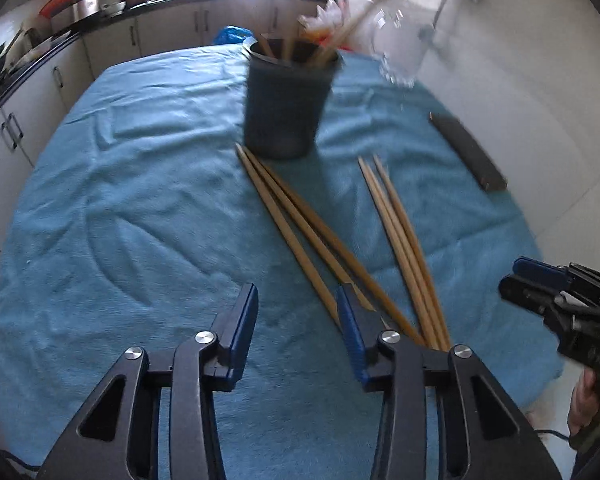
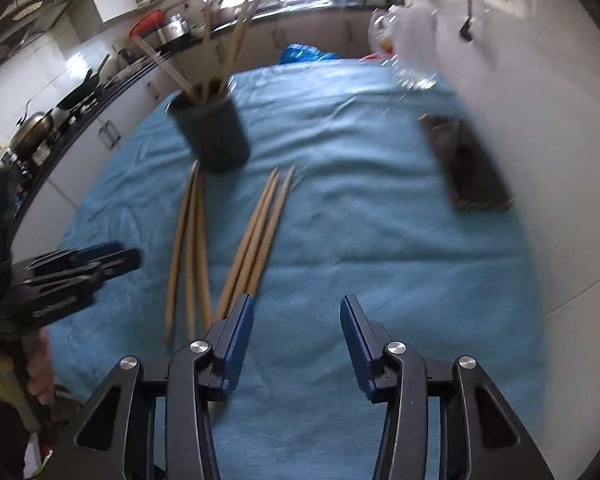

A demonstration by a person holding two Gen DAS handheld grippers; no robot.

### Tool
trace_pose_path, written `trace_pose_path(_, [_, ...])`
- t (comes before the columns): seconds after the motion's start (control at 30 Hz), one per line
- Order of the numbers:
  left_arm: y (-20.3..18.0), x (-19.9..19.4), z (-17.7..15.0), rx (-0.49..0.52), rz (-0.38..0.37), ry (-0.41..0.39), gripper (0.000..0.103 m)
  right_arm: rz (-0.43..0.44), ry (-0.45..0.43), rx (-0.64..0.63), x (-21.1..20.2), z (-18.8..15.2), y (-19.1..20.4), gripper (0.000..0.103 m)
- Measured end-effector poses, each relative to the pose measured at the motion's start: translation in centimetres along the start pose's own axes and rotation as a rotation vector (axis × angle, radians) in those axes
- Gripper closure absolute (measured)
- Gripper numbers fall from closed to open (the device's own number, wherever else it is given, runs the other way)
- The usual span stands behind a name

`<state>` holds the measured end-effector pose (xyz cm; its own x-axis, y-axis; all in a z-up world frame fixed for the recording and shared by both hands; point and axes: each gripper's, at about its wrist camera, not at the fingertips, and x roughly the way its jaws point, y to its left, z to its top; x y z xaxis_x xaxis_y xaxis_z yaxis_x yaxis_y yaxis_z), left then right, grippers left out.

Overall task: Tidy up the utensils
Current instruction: 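Lower both grippers to the remaining chopsticks and close each on one, then lift the held chopsticks with both grippers and carry them toward the black cup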

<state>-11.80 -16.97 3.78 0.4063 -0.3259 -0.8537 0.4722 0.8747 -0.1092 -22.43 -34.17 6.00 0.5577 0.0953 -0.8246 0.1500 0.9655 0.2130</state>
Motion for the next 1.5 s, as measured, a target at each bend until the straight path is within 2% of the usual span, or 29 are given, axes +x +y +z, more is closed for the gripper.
trace_pose_path(0.17, [-1.1, 2.3, -0.2, 0.033, 0.027, 0.044, 0.071, 0.025, 0.014, -0.035, 1.8, -1.4, 2.1, 0.057])
trace_pose_path(0.27, [-1.6, 2.7, -0.1, 0.047, 0.036, 0.034, 0.072, 0.025, 0.010, -0.054, 2.4, -1.7, 2.9, 0.062])
trace_pose_path(0.3, [-1.7, 2.8, 0.0, 0.054, 0.042, 0.037, 0.080, 0.023, 0.008, -0.057, 2.5, -1.7, 3.1, 0.065])
trace_pose_path(0.37, [-1.8, 3.4, 0.0, 0.062, 0.058, 0.055, 0.087, 0.024, 0.006, -0.058, 2.7, -1.6, 3.3, 0.071])
trace_pose_path(0.43, [-2.0, 3.5, 0.1, 0.085, 0.090, 0.046, 0.087, 0.025, 0.008, -0.051, 3.1, -1.5, 3.2, 0.072])
trace_pose_path(0.63, [-0.8, 3.3, 0.2, 0.077, 0.085, 0.065, 0.089, 0.018, 0.029, -0.030, 4.6, -1.2, 3.0, 0.076])
trace_pose_path(0.73, [0.1, 3.1, 0.0, 0.064, 0.082, 0.071, 0.091, -0.005, 0.030, -0.023, 5.1, -0.8, 3.0, 0.081])
trace_pose_path(0.83, [1.0, 2.8, -0.3, 0.058, 0.091, 0.072, 0.092, -0.038, 0.034, -0.016, 5.6, -0.3, 2.8, 0.093])
trace_pose_path(0.9, [1.7, 2.5, -0.6, 0.054, 0.089, 0.077, 0.093, -0.041, 0.040, -0.004, 5.7, -0.1, 2.5, 0.094])
trace_pose_path(1.03, [3.9, 1.5, -1.4, 0.038, 0.055, 0.107, 0.093, -0.084, 0.058, -0.003, 4.8, -0.5, 1.3, 0.094])
trace_pose_path(1.23, [5.1, 1.2, -1.0, 0.021, -0.003, 0.148, 0.092, -0.073, 0.089, 0.011, 4.4, -0.6, -0.1, 0.094])
trace_pose_path(1.37, [5.3, 2.0, 0.7, -0.001, -0.003, 0.150, 0.080, -0.071, 0.095, 0.027, 5.3, 0.9, -0.4, 0.091])
trace_pose_path(1.5, [5.8, 3.6, 3.0, -0.014, 0.029, 0.162, 0.078, -0.075, 0.102, 0.038, 6.7, 2.7, -0.5, 0.090])
